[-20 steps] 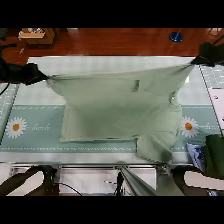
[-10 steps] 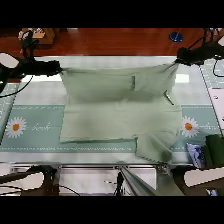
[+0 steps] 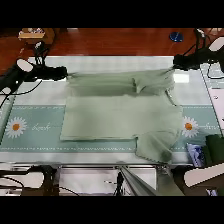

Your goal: Fold the shirts.

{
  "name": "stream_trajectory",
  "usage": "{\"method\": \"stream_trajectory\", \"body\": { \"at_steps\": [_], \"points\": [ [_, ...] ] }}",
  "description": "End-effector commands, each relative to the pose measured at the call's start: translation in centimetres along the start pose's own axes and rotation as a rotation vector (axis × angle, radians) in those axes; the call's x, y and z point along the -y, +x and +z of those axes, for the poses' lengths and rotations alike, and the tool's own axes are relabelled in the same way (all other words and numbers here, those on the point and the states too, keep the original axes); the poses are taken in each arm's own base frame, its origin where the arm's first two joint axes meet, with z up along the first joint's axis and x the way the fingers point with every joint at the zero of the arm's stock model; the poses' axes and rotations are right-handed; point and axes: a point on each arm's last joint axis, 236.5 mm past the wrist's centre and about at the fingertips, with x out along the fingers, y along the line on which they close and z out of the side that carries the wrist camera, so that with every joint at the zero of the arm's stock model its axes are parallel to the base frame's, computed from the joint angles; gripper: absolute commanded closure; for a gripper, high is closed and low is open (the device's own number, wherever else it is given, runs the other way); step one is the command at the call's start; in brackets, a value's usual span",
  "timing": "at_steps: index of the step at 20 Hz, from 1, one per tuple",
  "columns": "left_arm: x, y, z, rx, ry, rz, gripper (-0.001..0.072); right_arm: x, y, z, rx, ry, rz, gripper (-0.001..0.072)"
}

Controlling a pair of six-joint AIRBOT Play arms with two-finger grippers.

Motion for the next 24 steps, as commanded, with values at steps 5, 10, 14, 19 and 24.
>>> {"method": "stream_trajectory", "body": {
  "at_steps": [5, 10, 14, 19, 24],
  "points": [
    [-0.6, -3.5, -7.1, -0.359, -0.015, -0.024, 0.0690, 1.4, -3.2, -11.0, -0.466, -0.021, -0.069, 0.0685],
    [1.5, -1.0, -6.0, -0.303, -0.060, -0.099, 0.0475, 0.0, -0.8, -13.6, -0.515, -0.014, 0.032, 0.0297],
    [-0.7, -4.8, -7.8, -0.432, -0.032, -0.075, 0.0308, 1.0, -4.6, -14.9, -0.567, -0.081, 0.005, 0.0211],
    [-3.5, -11.8, -12.5, -0.508, -0.165, -0.160, 0.0202, 4.7, -11.6, -15.4, -0.335, 0.080, -0.014, 0.0201],
    [-3.3, -13.0, -21.4, -0.641, -0.347, -0.230, 0.0026, 4.7, -9.6, -24.0, -0.319, 0.333, 0.157, 0.0099]
  ]
}}
